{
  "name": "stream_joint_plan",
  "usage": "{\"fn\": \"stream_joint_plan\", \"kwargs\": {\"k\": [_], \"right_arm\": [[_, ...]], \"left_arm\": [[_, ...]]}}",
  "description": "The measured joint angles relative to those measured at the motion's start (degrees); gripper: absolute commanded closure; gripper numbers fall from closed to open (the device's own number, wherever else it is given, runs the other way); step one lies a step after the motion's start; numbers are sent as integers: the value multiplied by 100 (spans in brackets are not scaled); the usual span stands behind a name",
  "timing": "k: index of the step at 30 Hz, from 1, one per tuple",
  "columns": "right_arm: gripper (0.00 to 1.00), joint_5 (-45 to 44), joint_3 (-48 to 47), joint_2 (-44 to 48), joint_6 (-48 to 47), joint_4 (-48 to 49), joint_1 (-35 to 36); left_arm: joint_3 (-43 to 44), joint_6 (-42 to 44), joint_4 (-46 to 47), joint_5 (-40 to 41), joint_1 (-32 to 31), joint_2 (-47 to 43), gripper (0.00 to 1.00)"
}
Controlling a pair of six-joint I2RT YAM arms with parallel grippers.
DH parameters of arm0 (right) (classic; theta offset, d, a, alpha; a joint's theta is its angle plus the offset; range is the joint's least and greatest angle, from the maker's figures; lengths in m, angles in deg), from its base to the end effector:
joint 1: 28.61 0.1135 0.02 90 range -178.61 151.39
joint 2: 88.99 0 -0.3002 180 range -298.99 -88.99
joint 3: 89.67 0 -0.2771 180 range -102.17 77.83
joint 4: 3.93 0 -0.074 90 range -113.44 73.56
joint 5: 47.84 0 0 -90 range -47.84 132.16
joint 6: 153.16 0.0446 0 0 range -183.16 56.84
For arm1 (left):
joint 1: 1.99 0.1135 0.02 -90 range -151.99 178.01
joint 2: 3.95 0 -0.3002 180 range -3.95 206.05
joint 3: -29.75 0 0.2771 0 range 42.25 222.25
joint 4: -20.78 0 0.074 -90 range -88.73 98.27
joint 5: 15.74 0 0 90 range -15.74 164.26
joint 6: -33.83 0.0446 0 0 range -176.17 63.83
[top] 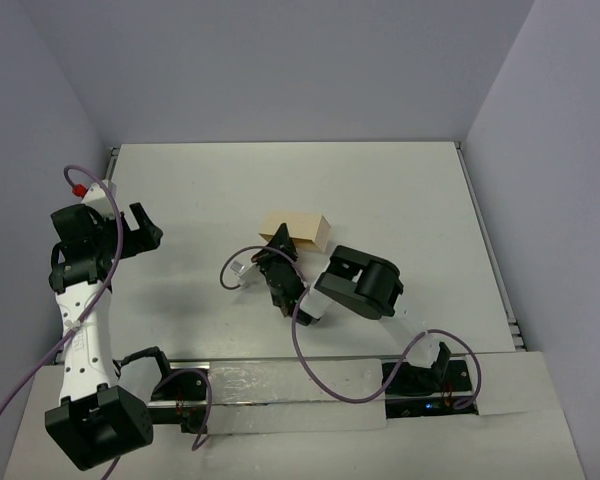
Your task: Build the wood block tower
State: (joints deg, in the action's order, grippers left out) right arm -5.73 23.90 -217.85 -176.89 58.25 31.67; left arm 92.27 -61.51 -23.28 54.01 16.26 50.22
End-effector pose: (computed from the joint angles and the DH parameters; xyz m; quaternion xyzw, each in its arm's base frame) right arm 0.2471 0.3662 0.1012 -0.6318 0.3198 -0.5469 0.4466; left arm 0.2066 0.0519 0.3295 -0.1006 0.8739 -0.1049 0.4639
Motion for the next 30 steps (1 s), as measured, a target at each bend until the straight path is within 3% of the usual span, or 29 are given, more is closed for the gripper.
{"fn": "stream_joint_plan", "kwargs": {"k": [16,22,30], "right_arm": [[100,-197,-231,352,-16,-62,-411],[100,-287,-276,354,-16,-70,-9],[100,-371,-503,275,-38,-61,-91]], "left_arm": [[0,0,-2,-12,69,-92,1],[0,0,-4,-17,71,-81,1],[0,0,-5,-18,75,-67,1]]}}
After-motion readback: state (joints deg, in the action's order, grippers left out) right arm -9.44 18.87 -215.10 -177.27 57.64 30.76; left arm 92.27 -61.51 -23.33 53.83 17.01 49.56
